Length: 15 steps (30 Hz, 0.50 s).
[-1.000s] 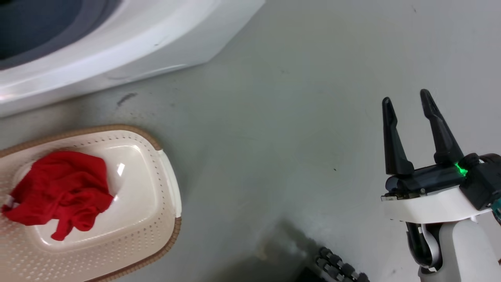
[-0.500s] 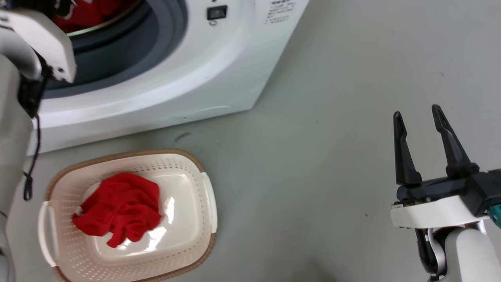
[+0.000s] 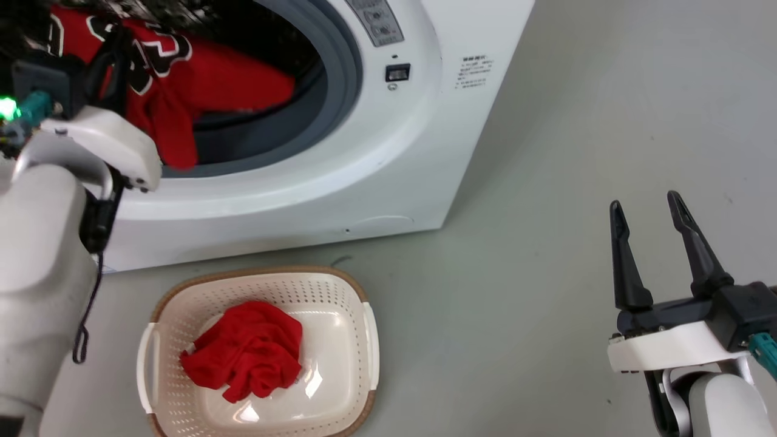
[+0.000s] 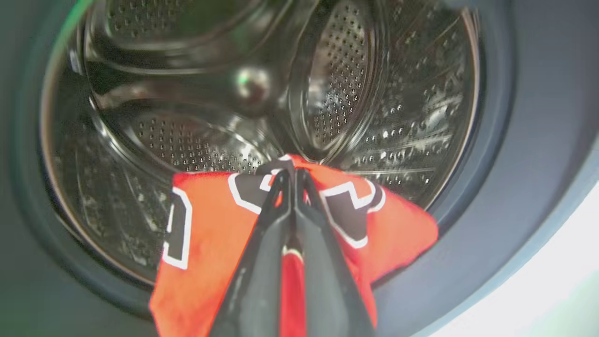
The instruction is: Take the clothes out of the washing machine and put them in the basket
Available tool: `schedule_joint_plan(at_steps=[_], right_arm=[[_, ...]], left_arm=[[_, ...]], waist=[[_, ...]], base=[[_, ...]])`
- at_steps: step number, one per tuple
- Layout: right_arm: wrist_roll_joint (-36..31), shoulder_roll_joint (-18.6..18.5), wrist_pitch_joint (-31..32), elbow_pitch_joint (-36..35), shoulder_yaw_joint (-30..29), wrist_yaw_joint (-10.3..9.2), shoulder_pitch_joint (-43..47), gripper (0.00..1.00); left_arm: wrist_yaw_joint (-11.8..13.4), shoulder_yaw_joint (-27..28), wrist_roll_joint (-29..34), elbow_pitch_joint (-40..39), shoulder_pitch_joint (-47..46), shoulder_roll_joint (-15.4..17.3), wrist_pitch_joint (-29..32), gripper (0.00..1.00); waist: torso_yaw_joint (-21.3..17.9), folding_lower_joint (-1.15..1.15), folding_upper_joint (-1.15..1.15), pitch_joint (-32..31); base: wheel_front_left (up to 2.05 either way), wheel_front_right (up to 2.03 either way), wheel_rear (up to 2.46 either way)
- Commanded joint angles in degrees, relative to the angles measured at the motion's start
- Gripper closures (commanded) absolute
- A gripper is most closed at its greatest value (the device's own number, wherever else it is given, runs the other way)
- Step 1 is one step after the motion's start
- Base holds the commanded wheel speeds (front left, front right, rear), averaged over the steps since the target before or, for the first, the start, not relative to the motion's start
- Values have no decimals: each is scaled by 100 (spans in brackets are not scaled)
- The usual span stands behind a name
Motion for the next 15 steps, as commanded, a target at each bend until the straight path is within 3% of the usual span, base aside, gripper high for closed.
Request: schedule_joint_plan(at_steps=[1,8,15], right_arm=[[-40,2,-14,3,-8,-6,69,0],[-108,3,-13,85,-58,-6,236,0],[-95,3,-14,123,-95,-6,348,0]], left_arm=[[43,44,14,-89,171,20,-39,100],[409,640,295,-1778,1465,-95,-42,100],[607,969,450,-3076,2665,-172,-36,100]], waist=[[139,1,0,-163],[429,1,0,-544],[616,1,0,-742]], base=[[0,0,0],[0,0,0],[0,0,0]])
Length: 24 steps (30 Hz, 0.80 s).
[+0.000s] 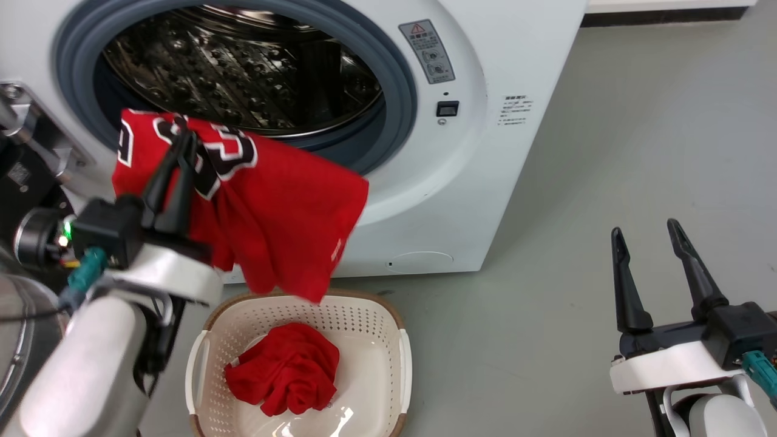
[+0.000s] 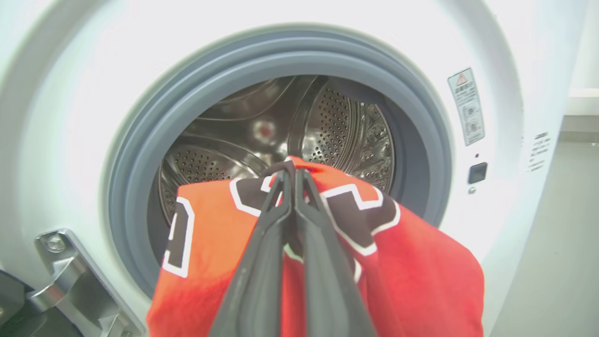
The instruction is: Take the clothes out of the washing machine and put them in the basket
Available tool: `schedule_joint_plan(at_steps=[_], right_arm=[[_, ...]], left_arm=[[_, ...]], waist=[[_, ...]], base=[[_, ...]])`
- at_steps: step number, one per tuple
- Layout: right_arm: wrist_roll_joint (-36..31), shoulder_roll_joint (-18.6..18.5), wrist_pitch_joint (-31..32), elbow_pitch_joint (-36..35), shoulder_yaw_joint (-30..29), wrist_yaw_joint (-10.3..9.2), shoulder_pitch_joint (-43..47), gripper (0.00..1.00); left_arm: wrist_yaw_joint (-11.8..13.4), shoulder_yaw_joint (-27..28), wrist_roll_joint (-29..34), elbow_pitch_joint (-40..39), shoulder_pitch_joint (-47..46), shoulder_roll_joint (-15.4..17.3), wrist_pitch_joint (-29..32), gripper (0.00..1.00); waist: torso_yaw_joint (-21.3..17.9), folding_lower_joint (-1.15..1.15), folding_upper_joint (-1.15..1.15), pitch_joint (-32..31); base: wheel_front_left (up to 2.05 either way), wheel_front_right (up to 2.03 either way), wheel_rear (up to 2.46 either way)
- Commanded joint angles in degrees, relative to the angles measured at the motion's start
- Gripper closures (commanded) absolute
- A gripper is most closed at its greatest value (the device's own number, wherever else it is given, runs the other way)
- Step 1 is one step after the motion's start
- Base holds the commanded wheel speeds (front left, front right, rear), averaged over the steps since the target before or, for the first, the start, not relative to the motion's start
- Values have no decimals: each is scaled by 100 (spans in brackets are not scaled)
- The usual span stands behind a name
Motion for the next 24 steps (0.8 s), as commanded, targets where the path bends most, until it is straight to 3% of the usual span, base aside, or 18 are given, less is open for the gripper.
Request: schedule_joint_plan(at_steps=[1,9,17,24], right_arm=[[10,5,-12,9,-3,-6,49,0],[-75,4,-12,-23,-29,-6,65,0],[-122,4,-12,-70,-65,-6,-161,0],[-148,5,-12,-88,-77,-6,-328,0]], left_arm=[[7,12,43,-83,123,-7,-27,100],[-96,-330,102,-513,939,-29,59,100],[-405,-826,138,182,937,-264,130,100],[-772,-1423,390,1050,642,-670,101,100]], waist=[[56,1,0,-39],[191,1,0,71],[153,1,0,553],[42,1,0,1042]], base=[[0,0,0],[0,0,0],[0,0,0],[0,0,0]])
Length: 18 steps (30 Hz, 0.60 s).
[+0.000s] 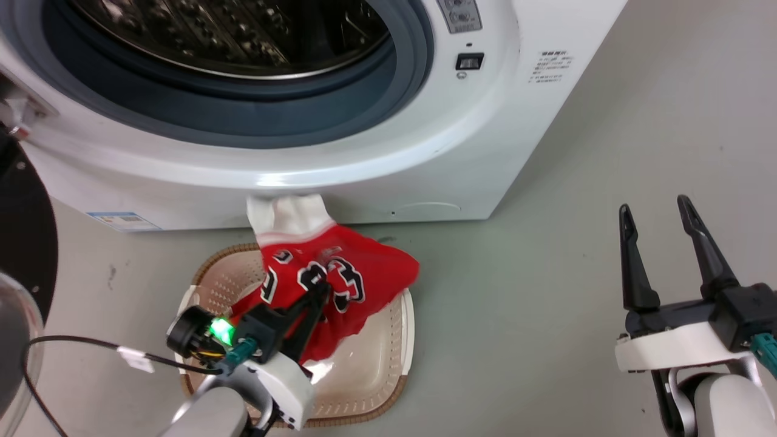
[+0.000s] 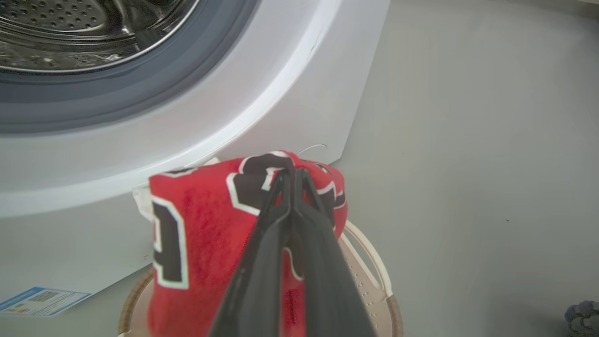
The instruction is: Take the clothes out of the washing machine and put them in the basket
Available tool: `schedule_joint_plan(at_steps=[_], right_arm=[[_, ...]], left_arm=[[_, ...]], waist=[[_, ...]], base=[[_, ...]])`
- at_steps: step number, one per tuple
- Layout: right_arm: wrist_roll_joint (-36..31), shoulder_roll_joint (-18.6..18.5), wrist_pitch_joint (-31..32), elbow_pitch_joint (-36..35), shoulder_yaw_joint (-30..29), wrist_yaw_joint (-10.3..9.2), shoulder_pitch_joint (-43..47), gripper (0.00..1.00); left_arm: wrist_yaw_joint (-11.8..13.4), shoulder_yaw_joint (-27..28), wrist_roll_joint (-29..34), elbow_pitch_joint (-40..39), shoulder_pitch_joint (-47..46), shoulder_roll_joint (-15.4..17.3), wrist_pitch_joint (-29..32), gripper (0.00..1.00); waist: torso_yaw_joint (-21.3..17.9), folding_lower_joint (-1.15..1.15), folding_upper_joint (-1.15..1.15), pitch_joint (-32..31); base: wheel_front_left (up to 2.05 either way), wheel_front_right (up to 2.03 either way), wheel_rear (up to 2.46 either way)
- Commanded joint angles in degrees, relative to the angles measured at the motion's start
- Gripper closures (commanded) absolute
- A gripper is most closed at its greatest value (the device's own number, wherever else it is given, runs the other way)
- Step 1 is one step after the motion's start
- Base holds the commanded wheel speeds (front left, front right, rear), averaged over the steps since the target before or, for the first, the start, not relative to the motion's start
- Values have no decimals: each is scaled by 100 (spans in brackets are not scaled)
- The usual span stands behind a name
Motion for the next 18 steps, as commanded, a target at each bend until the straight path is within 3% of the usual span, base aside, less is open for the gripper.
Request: schedule_joint_plan(at_steps=[1,7,18], right_arm=[[-6,5,-12,-31,12,-6,-147,0],[29,5,-12,-81,13,-6,-328,0],[114,6,-12,-248,63,-7,-601,0]], left_arm=[[-108,-138,49,278,-134,-103,-32,100],[-326,-473,148,1125,-484,-389,-53,100],[-435,-669,241,3034,-1657,-737,-40,100]], waist=[[-83,0,0,245],[-219,0,0,678],[-622,0,0,1777]], base=[[0,0,0],[0,0,0],[0,0,0]])
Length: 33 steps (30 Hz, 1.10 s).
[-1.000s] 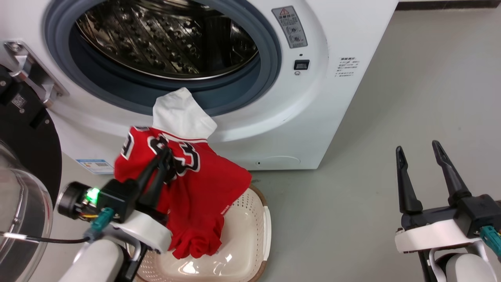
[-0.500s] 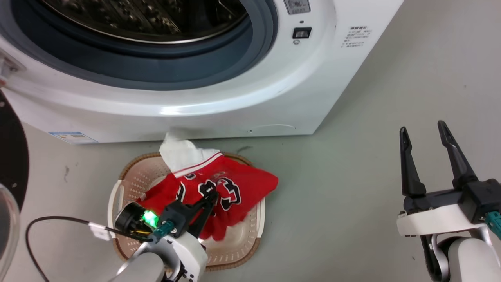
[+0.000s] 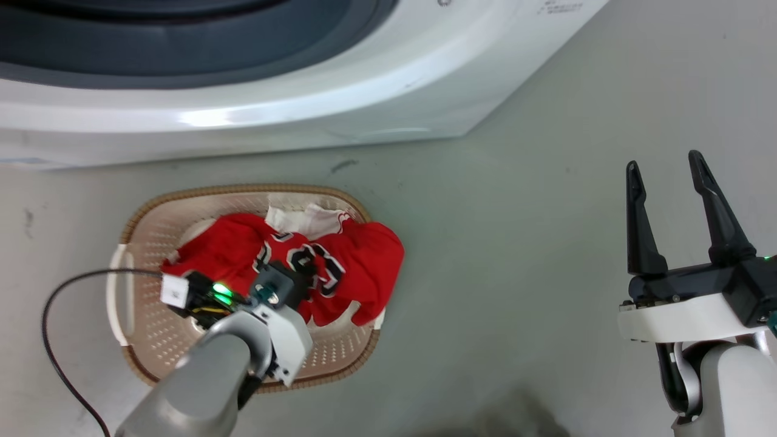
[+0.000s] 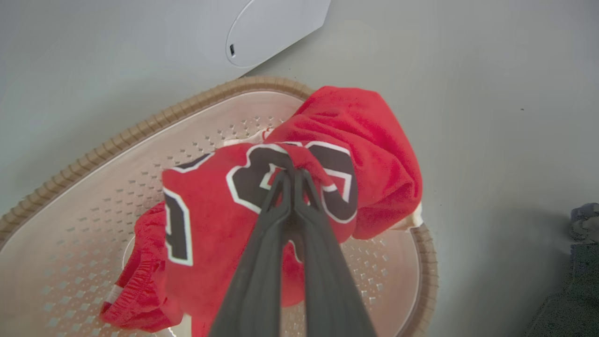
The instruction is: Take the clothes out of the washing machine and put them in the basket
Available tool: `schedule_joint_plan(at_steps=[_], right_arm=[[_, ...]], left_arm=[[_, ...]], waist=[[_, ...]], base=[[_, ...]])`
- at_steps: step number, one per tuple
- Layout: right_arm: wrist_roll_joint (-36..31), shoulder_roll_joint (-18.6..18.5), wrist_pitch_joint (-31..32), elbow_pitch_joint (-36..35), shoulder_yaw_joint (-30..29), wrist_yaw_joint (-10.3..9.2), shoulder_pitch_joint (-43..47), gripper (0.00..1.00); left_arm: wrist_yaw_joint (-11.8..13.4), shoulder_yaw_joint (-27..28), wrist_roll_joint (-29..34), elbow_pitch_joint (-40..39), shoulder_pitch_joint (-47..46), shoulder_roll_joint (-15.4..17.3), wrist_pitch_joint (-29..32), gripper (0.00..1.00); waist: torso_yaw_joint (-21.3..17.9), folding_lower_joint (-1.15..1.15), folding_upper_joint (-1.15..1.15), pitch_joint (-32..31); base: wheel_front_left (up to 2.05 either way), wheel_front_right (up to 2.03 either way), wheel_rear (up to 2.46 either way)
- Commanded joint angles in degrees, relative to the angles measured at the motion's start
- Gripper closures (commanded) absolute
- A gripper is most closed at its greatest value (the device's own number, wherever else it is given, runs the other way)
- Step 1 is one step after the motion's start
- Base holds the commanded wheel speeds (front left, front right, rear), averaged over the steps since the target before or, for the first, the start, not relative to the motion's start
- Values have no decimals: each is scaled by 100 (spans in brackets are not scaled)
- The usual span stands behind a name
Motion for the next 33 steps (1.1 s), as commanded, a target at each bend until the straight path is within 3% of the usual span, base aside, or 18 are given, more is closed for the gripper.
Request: schedule_joint_plan(at_steps=[1,11,20,21,22,25,33], right_arm=[[71,6,-13,-64,-13,-6,-111,0],[189,7,-13,-140,18,-6,-209,0],[234,7,-13,-128,58,-6,-218,0],[228,7,-13,-120,55,-6,-228,0],[219,7,-13,-112,44,-6,-238,0],[184,7,-13,-77,-3,-6,-269,0],[76,4,-13,168,-153,-6,-131,0]], left_arm=[[-5,61,-57,389,-286,-65,-7,100],[-50,76,-130,1638,-1085,-249,-55,100],[-52,168,-313,2364,-1339,-418,-103,100],[-54,160,-313,2381,-1332,-440,-110,57],[-28,152,-300,2387,-1321,-451,-120,0],[-36,152,-325,2398,-1243,-497,-131,0],[-91,412,-579,1116,-640,-557,-133,0]], waist=[[-258,-1,-1,480],[-511,-1,-1,1109],[-571,-1,-1,1170],[-563,-1,-1,1144],[-551,-1,-1,1110],[-482,-1,-1,964],[-49,-1,-1,-56]], base=[[0,0,0],[0,0,0],[0,0,0],[0,0,0],[0,0,0],[0,0,0],[0,0,0]])
